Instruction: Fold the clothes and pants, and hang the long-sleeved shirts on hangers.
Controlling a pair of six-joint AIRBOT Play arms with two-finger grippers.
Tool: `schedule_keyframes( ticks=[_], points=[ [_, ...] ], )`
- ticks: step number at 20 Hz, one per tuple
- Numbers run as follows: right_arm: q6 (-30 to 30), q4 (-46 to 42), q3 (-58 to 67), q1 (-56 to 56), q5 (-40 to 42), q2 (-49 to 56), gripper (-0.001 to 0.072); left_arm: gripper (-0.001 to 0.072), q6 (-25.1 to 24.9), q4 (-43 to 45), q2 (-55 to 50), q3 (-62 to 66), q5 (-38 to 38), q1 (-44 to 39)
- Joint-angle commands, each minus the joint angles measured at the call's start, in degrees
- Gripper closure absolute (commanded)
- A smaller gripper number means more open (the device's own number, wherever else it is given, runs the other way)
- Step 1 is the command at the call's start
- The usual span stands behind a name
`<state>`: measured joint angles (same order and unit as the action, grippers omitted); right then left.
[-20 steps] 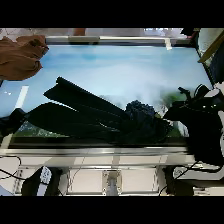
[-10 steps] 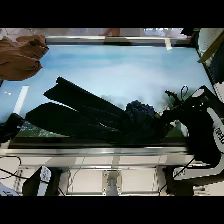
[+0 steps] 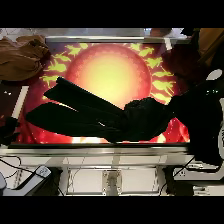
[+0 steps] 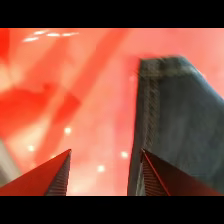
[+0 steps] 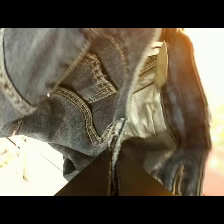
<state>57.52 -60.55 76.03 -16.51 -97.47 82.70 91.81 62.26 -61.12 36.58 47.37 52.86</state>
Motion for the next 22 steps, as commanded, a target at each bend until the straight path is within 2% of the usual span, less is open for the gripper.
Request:
schedule_keyframes(
  ticks=[1,3,6,12,13,14,15,16,19,22],
  points=[
    [6.0,-0.1,1.9,0.1,-0.5,-3.8,0.0672,0.0214,-13.9,-19.3,-9.3,0.0,-5.3,1.4],
    [7.4,-0.1,1.9,0.1,-0.6,-6.3,0.0672,0.0213,-21.5,-31.5,-13.4,0.1,-5.7,1.4],
    [9.4,-0.1,1.9,0.1,-0.5,-10.2,0.0672,0.0213,-29.4,-39.3,-17.9,0.5,-5.6,1.4],
    [12.2,-0.2,1.9,0.1,-0.5,-15.9,0.0672,0.0219,-33.0,-40.5,-22.7,3.2,-4.8,0.2],
    [12.2,-0.3,1.9,0.1,-0.4,-16.5,0.0672,0.0259,-33.5,-40.5,-23.0,4.1,-4.1,-0.7],
    [12.2,-0.7,1.9,0.1,-0.2,-17.3,0.0672,0.0269,-33.6,-40.5,-23.2,4.9,-3.3,-1.7],
    [12.2,-1.5,1.9,0.1,0.0,-17.9,0.0672,0.0387,-33.6,-40.5,-23.2,5.6,-2.4,-2.8],
    [12.2,-2.4,1.9,0.1,0.3,-18.7,0.0672,0.0684,-33.6,-40.5,-23.2,6.5,-0.8,-3.6],
    [12.1,-8.7,2.9,0.0,3.8,-20.2,0.0673,0.0691,-33.8,-40.5,-22.4,10.1,3.7,-4.3],
    [13.5,-10.8,7.6,0.0,15.4,-19.4,0.0674,0.0693,-33.7,-40.5,-17.6,14.1,3.7,-2.8]
  ],
)
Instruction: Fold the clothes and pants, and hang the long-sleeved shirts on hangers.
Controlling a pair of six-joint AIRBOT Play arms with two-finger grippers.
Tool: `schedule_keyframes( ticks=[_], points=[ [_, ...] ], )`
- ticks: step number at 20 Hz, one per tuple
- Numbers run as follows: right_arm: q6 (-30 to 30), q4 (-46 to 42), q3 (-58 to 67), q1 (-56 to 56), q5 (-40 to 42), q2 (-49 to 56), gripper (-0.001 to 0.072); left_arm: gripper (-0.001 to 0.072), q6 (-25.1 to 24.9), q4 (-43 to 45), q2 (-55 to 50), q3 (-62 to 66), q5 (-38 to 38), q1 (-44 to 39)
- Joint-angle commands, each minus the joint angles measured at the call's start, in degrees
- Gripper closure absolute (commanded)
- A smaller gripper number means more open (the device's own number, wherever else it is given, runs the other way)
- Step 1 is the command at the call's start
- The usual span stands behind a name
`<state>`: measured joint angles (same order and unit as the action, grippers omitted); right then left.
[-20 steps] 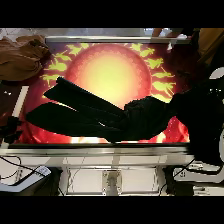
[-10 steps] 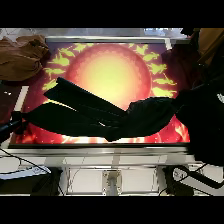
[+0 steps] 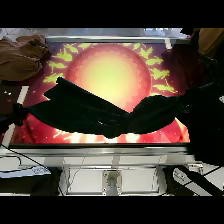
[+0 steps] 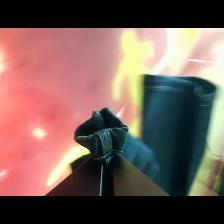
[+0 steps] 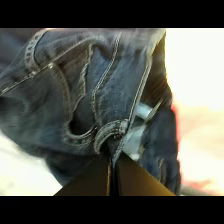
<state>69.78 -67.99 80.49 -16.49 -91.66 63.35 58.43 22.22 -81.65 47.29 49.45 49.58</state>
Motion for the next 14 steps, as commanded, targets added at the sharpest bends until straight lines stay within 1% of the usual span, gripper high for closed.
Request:
schedule_keyframes(
  ticks=[1,2,3,5,7,10,11,14],
  points=[
    [2.6,-3.3,5.5,0.0,13.0,0.6,0.0674,0.0693,-0.2,-0.4,5.6,4.7,1.6,1.2],
    [3.6,-3.3,8.4,0.0,15.0,1.4,0.0674,0.0693,-0.2,-0.4,8.3,6.0,1.6,1.8],
    [3.7,-3.5,11.1,0.0,15.3,2.2,0.0674,0.0693,-0.2,-0.4,10.8,7.1,1.6,2.3],
    [3.7,-5.5,15.0,0.0,14.0,2.5,0.0674,0.0693,-0.2,-0.4,16.1,9.1,1.6,3.1],
    [3.3,-8.6,16.9,0.0,10.1,1.7,0.0674,0.0693,-0.2,-0.4,21.2,10.8,1.6,3.1],
    [0.7,-10.2,17.0,0.0,2.8,-1.1,0.0674,0.0693,-0.2,-0.2,27.0,13.0,1.6,3.1],
    [-1.6,-10.1,16.9,0.0,0.2,-2.5,0.0673,0.0693,-0.2,0.1,28.3,13.5,1.6,3.1],
    [-2.4,-9.9,16.8,0.0,-0.8,-8.0,0.0673,0.0694,0.7,0.3,31.0,15.7,1.6,3.4]
  ],
)
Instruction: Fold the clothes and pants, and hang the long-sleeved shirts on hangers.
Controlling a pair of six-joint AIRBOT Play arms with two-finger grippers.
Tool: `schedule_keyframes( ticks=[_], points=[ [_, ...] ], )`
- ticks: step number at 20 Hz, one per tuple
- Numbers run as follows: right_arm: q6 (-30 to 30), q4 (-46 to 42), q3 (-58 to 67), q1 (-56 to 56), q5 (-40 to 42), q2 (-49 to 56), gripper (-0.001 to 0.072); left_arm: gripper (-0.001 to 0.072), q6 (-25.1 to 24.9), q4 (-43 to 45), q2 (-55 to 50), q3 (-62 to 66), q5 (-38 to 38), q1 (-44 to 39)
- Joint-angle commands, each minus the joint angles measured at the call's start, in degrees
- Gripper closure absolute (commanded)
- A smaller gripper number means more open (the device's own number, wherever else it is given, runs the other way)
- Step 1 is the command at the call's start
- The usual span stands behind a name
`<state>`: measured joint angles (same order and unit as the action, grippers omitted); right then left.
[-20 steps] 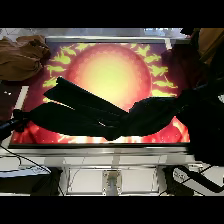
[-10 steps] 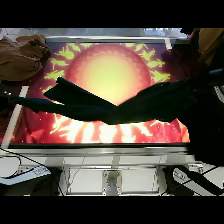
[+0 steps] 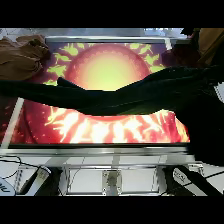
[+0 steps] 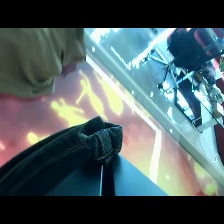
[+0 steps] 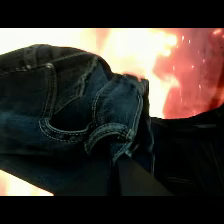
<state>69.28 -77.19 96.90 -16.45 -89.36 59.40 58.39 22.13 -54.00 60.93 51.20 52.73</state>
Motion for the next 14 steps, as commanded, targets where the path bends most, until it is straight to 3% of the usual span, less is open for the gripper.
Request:
schedule_keyframes(
  ticks=[1,4,6,9,12,14],
  points=[
    [-2.3,-1.9,0.4,0.0,-2.0,-6.4,0.0673,0.0695,0.8,1.6,3.5,3.5,-0.2,0.6],
    [-1.2,-11.9,0.3,0.0,-2.5,-10.7,0.0674,0.0696,8.2,18.8,3.0,9.3,0.0,0.7],
    [0.5,-10.0,-0.4,0.0,-4.1,-11.1,0.0674,0.0695,11.3,28.7,2.8,11.9,1.5,0.7],
    [0.6,-3.7,-7.9,0.0,-1.1,-11.0,0.0673,0.0695,11.5,32.5,1.4,13.0,6.0,-0.1],
    [0.9,-2.4,-22.9,0.0,8.3,-11.0,0.0674,0.0695,11.5,33.0,-4.7,13.0,11.6,-6.2],
    [0.9,2.2,-35.7,0.0,18.4,-10.6,0.0674,0.0696,11.5,33.0,-9.9,13.0,8.5,-14.2]
  ],
)
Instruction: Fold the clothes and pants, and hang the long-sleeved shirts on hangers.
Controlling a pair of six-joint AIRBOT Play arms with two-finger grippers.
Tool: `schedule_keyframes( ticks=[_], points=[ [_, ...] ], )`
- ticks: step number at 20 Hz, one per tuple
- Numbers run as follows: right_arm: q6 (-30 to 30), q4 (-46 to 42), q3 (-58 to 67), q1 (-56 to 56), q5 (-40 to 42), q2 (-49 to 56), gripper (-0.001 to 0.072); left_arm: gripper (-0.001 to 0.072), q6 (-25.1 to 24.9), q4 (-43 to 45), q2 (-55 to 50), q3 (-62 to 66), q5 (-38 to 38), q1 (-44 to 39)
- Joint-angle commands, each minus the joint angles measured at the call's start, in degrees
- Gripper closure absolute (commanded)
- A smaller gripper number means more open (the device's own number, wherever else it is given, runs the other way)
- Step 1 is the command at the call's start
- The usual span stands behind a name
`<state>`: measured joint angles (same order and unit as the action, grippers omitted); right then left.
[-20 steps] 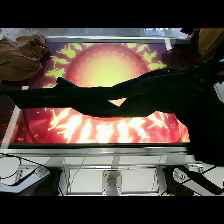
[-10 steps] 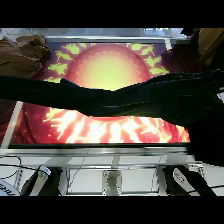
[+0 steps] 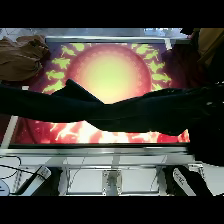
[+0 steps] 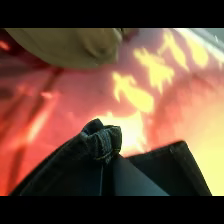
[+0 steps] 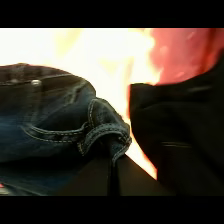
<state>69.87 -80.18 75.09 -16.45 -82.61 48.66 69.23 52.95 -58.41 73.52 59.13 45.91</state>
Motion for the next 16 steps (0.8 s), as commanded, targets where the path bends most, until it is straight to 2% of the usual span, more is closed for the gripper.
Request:
schedule_keyframes(
  ticks=[1,3,5,8,11,14,16],
  points=[
    [0.4,7.5,-18.6,0.0,16.0,0.7,0.0674,0.0696,1.2,2.4,-7.9,0.5,-3.0,-11.7],
    [1.4,10.0,-25.1,0.0,22.4,3.1,0.0673,0.0695,6.3,5.9,-13.2,1.2,-8.0,-20.0],
    [1.4,8.7,-25.8,0.0,23.5,5.3,0.0673,0.0695,8.9,11.4,-17.4,2.1,-9.6,-25.4],
    [1.5,7.6,-24.7,0.0,32.4,5.6,0.0674,0.0695,13.3,15.0,-20.6,2.2,-11.5,-27.4],
    [1.5,8.9,-24.4,0.0,39.6,6.8,0.0674,0.0695,13.9,15.0,-21.7,2.2,-11.8,-27.1],
    [1.5,8.7,-24.4,0.0,37.2,10.5,0.0674,0.0695,14.2,15.0,-21.5,2.7,-12.7,-27.2],
    [1.5,8.5,-24.4,0.0,38.6,11.8,0.0673,0.0695,14.1,15.0,-21.5,4.7,-12.7,-27.2]
  ],
)
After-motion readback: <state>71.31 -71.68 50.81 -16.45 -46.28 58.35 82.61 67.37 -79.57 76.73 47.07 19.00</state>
